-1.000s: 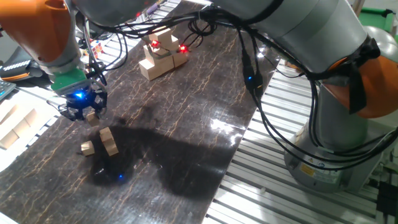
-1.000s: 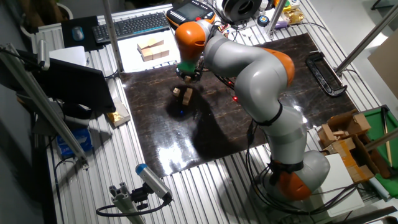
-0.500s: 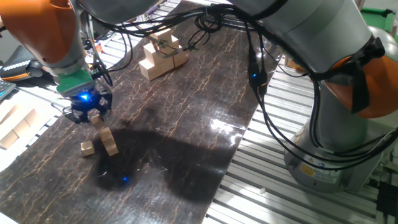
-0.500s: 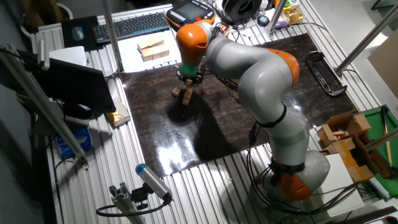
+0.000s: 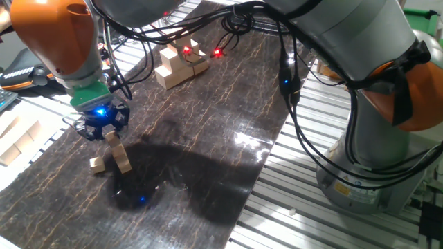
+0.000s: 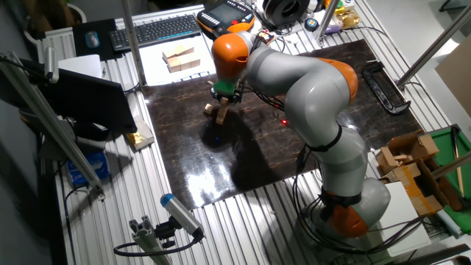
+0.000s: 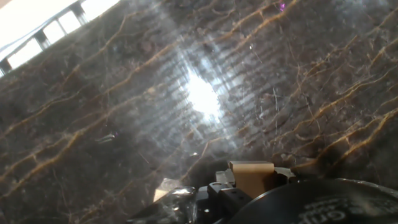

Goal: Stack the blocks into a pyramid shape

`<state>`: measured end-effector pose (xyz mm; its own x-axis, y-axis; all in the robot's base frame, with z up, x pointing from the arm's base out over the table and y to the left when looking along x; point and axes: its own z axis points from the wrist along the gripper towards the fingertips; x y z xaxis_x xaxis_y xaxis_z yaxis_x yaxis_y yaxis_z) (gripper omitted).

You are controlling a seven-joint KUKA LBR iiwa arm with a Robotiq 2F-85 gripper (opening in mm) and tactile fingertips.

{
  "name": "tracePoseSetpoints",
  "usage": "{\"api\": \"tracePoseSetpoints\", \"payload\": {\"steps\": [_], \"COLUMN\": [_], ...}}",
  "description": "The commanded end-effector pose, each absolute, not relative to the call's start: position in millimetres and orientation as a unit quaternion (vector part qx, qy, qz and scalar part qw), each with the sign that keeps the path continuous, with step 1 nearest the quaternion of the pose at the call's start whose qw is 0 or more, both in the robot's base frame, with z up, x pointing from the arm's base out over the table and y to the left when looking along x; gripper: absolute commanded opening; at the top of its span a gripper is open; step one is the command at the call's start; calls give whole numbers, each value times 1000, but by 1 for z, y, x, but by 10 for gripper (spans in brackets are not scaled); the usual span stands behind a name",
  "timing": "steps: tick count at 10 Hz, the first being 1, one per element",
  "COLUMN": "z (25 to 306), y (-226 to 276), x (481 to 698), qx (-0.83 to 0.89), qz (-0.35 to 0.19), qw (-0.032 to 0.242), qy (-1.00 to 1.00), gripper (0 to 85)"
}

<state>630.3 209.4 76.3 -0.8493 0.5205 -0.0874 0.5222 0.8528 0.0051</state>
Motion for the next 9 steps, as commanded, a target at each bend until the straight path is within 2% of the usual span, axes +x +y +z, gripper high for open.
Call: {"api": "tracePoseSetpoints", "payload": {"steps": [1, 9], "z": [75, 72], "y": [210, 214], "x": [629, 624], "qx": [272, 285], "qz": [-9, -11], "qw": [43, 42], "qy": [961, 957], "gripper": [7, 7]}}
